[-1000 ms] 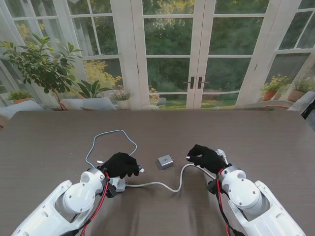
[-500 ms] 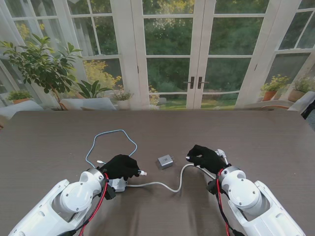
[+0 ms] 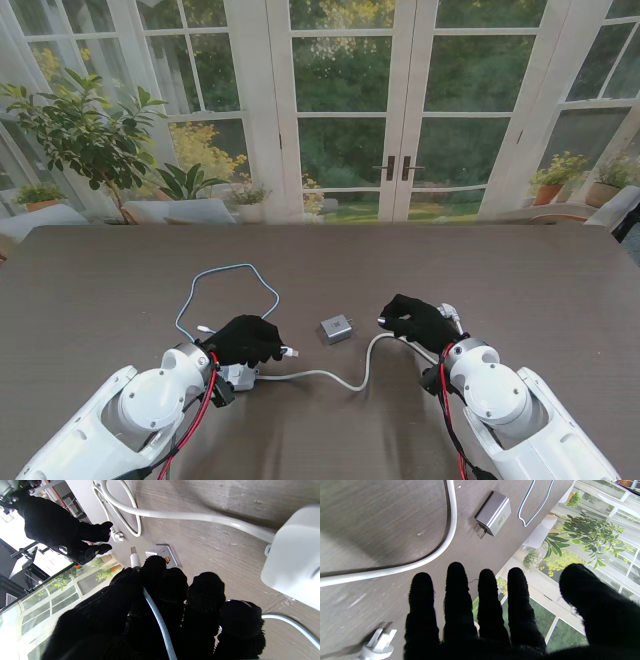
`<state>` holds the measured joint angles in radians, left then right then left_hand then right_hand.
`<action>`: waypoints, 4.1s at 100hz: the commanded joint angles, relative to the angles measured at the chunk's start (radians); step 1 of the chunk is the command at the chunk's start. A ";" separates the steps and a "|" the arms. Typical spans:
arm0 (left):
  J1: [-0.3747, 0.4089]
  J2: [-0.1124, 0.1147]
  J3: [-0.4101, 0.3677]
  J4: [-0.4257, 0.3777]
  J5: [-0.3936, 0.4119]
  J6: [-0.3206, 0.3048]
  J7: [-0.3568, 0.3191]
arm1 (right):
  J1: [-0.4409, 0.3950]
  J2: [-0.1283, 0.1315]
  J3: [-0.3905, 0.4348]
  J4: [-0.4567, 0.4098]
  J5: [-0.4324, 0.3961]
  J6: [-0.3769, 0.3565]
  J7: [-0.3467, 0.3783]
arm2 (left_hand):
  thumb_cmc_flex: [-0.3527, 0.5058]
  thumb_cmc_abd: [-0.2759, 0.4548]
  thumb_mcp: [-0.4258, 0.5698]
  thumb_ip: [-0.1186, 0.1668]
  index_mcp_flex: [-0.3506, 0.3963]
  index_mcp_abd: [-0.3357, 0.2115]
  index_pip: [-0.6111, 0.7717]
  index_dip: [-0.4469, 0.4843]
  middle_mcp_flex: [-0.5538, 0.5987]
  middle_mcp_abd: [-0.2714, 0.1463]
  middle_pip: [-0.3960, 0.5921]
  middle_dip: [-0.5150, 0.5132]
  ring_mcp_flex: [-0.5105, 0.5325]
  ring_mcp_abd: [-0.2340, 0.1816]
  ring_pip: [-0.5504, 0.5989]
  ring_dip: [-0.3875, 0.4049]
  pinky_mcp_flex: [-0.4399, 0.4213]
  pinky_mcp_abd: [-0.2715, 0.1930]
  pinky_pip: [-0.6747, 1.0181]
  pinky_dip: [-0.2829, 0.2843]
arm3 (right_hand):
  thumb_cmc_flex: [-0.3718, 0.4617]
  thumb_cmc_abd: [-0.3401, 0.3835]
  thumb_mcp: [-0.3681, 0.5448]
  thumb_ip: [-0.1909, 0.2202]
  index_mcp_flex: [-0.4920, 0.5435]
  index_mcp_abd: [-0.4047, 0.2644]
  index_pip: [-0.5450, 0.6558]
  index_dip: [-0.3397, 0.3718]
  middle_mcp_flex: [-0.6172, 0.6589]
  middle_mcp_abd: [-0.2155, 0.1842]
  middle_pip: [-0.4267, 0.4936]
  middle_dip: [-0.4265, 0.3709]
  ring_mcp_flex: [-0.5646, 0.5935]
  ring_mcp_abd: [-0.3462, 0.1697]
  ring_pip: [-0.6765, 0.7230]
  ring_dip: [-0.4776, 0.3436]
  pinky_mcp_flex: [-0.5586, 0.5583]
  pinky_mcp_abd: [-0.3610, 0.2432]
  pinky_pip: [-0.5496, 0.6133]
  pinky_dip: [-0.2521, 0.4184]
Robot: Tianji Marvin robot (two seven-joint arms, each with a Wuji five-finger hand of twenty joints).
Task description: Set up the charging station
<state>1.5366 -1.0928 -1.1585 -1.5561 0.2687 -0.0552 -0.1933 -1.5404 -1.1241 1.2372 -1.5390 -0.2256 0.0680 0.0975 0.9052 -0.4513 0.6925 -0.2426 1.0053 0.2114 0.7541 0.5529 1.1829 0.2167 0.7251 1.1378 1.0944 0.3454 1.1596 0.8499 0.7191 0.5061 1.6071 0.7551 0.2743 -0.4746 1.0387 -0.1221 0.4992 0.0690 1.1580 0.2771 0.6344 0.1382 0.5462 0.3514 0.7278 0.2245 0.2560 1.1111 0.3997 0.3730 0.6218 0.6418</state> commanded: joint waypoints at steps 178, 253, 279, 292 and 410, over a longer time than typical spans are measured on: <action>0.086 -0.003 -0.129 0.014 -0.158 -0.113 -0.050 | 0.442 -0.017 -0.545 0.359 -0.574 -0.032 -0.270 | 0.080 0.031 0.079 0.022 0.020 -0.067 0.085 0.074 -0.020 0.026 -0.051 0.108 -0.063 0.040 0.077 0.065 -0.016 -0.049 0.079 0.128 | 0.002 -0.415 0.158 -0.071 -0.135 -0.032 -0.385 0.003 -0.102 -0.091 0.068 0.003 0.113 -0.099 0.190 -0.695 0.071 -0.113 0.393 -0.091; 0.096 -0.002 -0.139 -0.004 -0.167 -0.087 -0.061 | 0.609 -0.088 -0.777 0.590 -0.530 -0.022 -0.351 | 0.112 0.050 0.025 0.041 0.018 -0.037 0.047 0.072 -0.013 0.044 -0.041 0.027 -0.047 0.055 0.086 0.064 -0.001 -0.030 0.084 0.142 | 0.002 -0.481 0.199 -0.077 -0.062 -0.048 -0.361 0.017 -0.072 -0.088 0.094 0.031 0.124 -0.110 0.192 -0.692 0.073 -0.114 0.395 -0.136; 0.098 -0.001 -0.138 -0.006 -0.173 -0.081 -0.067 | 0.640 -0.107 -0.832 0.634 -0.519 -0.016 -0.350 | 0.116 0.053 0.017 0.044 0.018 -0.031 0.040 0.072 -0.011 0.047 -0.034 0.013 -0.043 0.058 0.087 0.063 0.001 -0.023 0.083 0.145 | 0.018 -0.548 0.222 -0.084 -0.042 -0.061 -0.342 0.026 -0.071 -0.097 0.141 0.086 0.136 -0.121 0.285 -0.645 0.101 -0.138 0.451 -0.122; 0.099 -0.001 -0.138 -0.008 -0.174 -0.079 -0.067 | 0.643 -0.112 -0.845 0.645 -0.514 -0.012 -0.346 | 0.118 0.055 0.011 0.045 0.017 -0.030 0.037 0.071 -0.011 0.049 -0.033 0.010 -0.043 0.060 0.086 0.063 0.001 -0.021 0.082 0.146 | 0.013 -0.563 0.226 -0.088 -0.031 -0.064 -0.329 0.033 -0.067 -0.095 0.157 0.108 0.142 -0.124 0.312 -0.634 0.111 -0.144 0.480 -0.116; 0.102 -0.003 -0.133 -0.017 -0.201 -0.046 -0.075 | 0.668 -0.195 -0.918 0.877 -0.466 -0.142 -0.543 | 0.145 0.079 -0.046 0.062 0.015 -0.003 -0.002 0.061 -0.002 0.065 -0.030 -0.005 -0.038 0.082 0.085 0.061 0.002 0.006 0.075 0.156 | 0.202 -0.417 0.273 -0.244 0.355 -0.364 0.140 -0.043 0.483 -0.173 0.222 0.324 0.453 -0.160 0.430 -0.567 0.306 -0.193 0.632 -0.184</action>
<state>1.6358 -1.0917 -1.2925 -1.5668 0.0723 -0.1059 -0.2467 -0.8572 -1.3160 0.3282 -0.6808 -0.6929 -0.0561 -0.4679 0.9584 -0.4156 0.6307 -0.2412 1.0035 0.2605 0.7193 0.6010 1.1606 0.2804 0.6844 1.1406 1.0396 0.3879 1.2109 0.9039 0.7070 0.4938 1.6318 0.8954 0.3060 -1.0296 1.2011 -0.4322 0.7062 -0.0951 1.1575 0.1346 1.0442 0.0022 0.7430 0.6546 1.1401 0.0681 0.6579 1.1111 0.6876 0.2064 1.1954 0.4708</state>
